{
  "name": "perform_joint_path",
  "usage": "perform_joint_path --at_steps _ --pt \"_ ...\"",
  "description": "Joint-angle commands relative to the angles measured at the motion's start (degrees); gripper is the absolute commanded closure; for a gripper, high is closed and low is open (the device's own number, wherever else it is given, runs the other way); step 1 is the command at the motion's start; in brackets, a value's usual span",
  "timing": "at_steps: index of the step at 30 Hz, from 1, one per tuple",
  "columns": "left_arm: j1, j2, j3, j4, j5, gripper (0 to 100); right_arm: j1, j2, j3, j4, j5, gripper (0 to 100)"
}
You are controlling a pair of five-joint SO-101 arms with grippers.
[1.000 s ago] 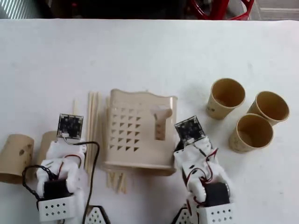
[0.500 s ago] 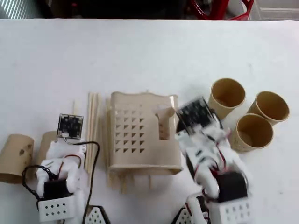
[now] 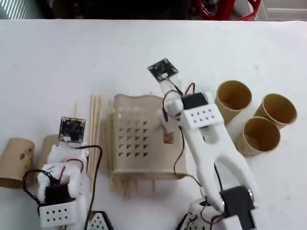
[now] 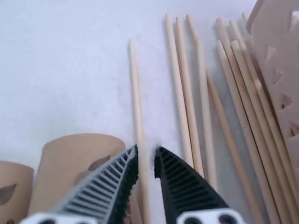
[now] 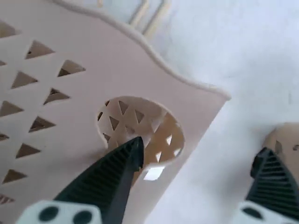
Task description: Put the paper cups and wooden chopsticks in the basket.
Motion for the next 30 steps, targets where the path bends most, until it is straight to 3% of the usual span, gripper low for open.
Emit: perform_joint_path --at_steps 1,9,20,23,30 --pt "0.0 -0.2 0.0 0.4 -0.4 92 0.0 5.0 -4.4 0.0 -0.4 63.6" --pt "0.0 -0.2 0.0 0.4 -0.4 92 1.6 12.7 -7.6 0.0 -0.5 64.2" --pt "0.0 -0.2 0.0 0.4 -0.4 92 3.1 17.5 -8.3 -5.0 -0.6 91.9" --pt "0.0 -0.2 0.0 0.4 -0.4 92 3.1 15.3 -8.4 -6.3 -4.3 97.8" --pt "0.0 -0.2 0.0 0.4 -0.4 92 3.2 -0.1 -6.8 -6.4 -7.8 98.1"
